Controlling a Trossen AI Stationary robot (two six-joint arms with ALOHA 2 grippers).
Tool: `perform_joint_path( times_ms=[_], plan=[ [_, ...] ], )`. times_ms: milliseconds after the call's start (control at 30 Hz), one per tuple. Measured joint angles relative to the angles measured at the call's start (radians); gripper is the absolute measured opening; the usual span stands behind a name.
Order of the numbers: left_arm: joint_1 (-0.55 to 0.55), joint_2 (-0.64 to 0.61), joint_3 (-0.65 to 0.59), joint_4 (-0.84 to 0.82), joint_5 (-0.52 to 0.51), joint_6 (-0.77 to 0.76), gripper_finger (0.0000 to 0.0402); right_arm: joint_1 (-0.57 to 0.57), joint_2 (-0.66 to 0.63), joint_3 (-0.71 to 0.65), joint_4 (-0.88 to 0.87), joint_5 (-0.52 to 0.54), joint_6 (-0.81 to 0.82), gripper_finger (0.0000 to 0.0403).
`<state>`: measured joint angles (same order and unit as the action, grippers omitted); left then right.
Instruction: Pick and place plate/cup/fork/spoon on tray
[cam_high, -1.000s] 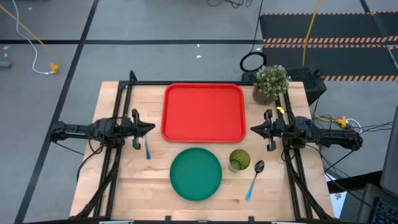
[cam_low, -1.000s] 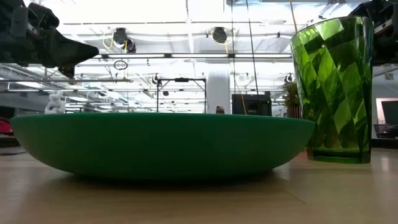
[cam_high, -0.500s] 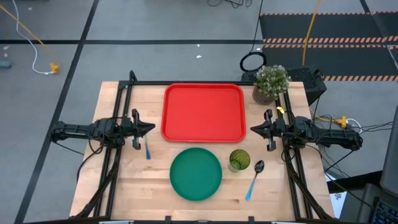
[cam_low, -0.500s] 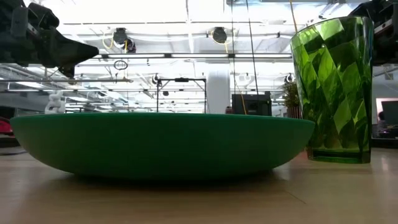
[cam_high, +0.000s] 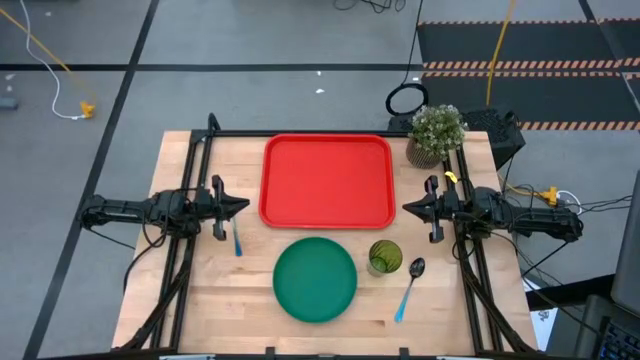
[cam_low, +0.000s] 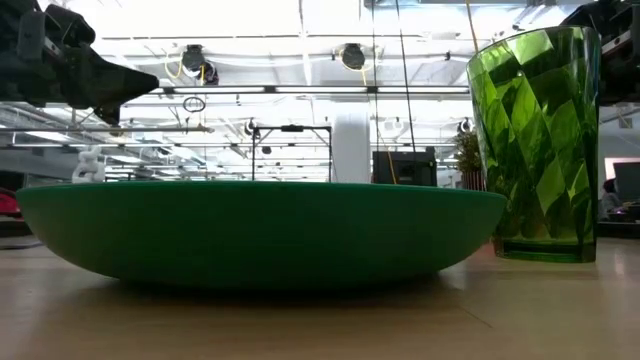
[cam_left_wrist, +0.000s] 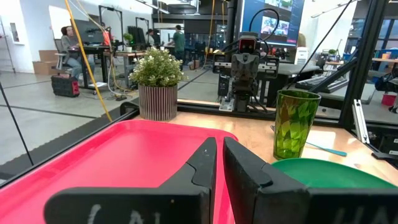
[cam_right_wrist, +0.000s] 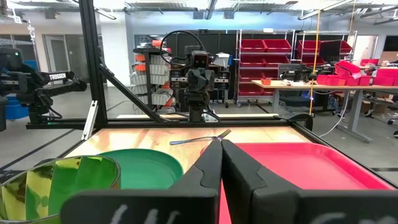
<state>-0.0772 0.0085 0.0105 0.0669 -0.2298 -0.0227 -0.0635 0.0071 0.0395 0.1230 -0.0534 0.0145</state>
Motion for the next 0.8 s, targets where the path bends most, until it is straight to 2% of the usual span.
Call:
perform_joint_path(
  times_ms=[800],
  plan=[
    [0.000,0.000,0.000,0.000,-0.010,0.001,0.0033,0.000,0.000,0.000,0.000,0.000,0.000,0.0000]
  ],
)
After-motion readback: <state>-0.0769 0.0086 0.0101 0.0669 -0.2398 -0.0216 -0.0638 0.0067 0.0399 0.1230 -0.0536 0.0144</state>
